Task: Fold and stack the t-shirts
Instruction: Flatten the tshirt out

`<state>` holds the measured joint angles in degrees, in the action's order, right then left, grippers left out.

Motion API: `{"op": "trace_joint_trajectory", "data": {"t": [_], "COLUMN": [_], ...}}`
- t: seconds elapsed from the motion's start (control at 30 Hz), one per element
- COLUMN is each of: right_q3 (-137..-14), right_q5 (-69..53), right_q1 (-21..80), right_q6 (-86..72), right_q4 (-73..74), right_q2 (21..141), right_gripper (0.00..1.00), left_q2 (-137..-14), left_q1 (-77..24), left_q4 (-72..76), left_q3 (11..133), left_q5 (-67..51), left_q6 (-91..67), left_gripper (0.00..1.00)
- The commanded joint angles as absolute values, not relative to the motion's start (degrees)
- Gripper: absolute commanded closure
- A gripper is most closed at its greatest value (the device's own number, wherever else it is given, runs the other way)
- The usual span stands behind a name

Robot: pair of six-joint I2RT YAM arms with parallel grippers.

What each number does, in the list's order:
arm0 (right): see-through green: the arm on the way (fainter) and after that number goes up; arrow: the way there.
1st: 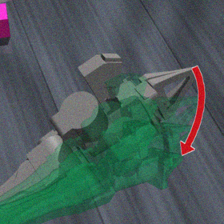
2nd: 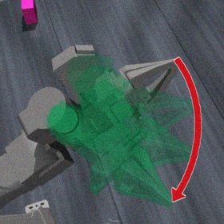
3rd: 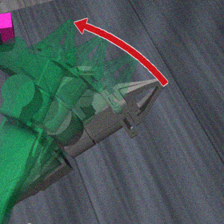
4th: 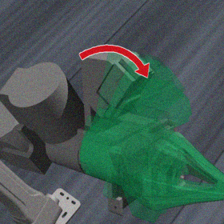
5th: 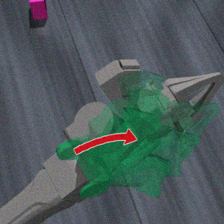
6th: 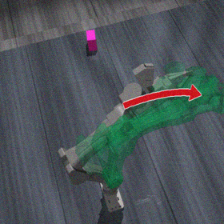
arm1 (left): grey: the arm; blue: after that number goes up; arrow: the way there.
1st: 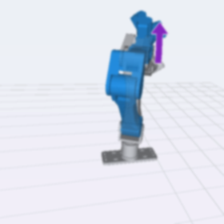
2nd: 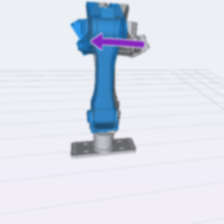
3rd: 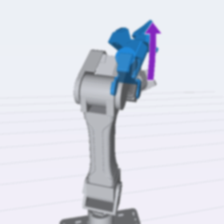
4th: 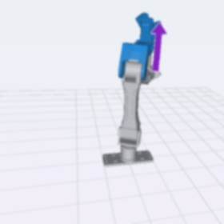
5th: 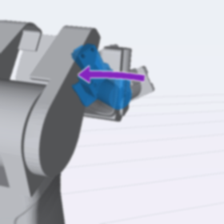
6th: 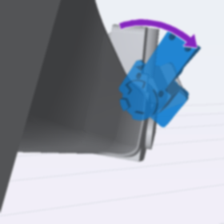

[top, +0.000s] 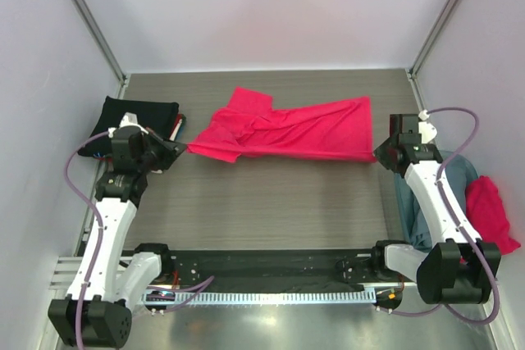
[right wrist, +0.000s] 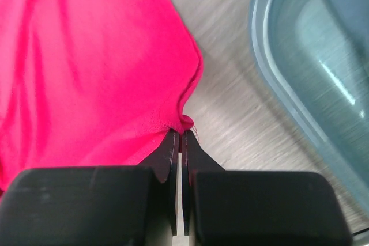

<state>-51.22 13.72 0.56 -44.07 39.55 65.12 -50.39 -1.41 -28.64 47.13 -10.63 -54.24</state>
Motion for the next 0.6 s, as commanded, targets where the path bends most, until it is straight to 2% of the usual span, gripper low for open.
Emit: {"op": "trace_joint_trajectory", "data": {"t": [0.0,0.27,0.4,0.57], "right_q3": [-55.02,-59.49,-65.9,-75.13], "right_q5": [12.22,9.14,9.58,5.99], "right_q1": [-1.67,-2.37,-2.37,-2.37], "right_q6": [-40.17,-39.03,-37.88,-37.18], "right_q4": [42.19,42.19,42.62,44.12], "right_q2": [64.25,63.64,62.75,63.28], "right_gripper": [0.99,0.99,0.99,0.99], "left_q2": [-47.82,-45.62,-46.93,-50.62], "left_q1": [-2.02,-5.62,-5.98,-5.98], "left_q4": [-30.5,-33.3,-34.89,-38.83], "left_q3": [50.01,52.29,58.78,73.19], "left_q5": [-12.74,-10.56,-8.7,-7.83], "left_q6": [-56.16,-57.39,-56.87,-55.55], "left_gripper": [1.0,1.0,1.0,1.0]}}
